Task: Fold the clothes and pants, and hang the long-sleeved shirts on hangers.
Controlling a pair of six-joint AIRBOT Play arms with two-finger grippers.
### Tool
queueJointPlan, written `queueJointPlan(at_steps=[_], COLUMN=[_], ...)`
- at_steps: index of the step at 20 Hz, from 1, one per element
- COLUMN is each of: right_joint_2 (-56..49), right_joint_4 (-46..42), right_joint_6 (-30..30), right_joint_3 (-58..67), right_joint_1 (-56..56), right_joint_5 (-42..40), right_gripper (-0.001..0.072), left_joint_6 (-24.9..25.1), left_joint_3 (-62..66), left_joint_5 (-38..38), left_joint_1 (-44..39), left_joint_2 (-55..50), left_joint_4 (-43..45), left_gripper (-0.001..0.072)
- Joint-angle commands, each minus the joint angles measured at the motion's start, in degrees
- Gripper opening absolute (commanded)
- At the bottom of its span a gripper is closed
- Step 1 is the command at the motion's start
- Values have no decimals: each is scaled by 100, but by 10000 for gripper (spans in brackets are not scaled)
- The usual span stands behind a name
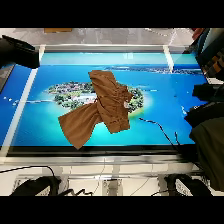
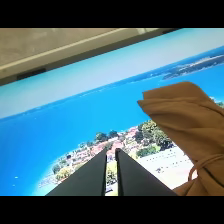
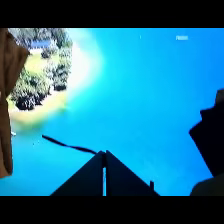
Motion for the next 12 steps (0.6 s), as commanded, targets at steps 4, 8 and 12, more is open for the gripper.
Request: queueJointPlan(at_steps=[4, 8, 12], right_joint_2=[140, 378, 376], right_joint_4=[999, 3320, 5130], right_joint_6=[-1252, -2234, -2245], right_joint_3=[-968, -3126, -5101], right_joint_1=[4, 4, 225], right_joint_5=[212, 2, -1010], right_gripper=[25, 25, 85], left_joint_6=[0, 0, 2], left_joint_3=[2, 2, 2], left_joint_5=[59, 63, 63], left_joint_1=[-4, -4, -4], left_joint_2=[0, -2, -2], left_joint_4=[-289, -385, -382], left_gripper=[73, 73, 100])
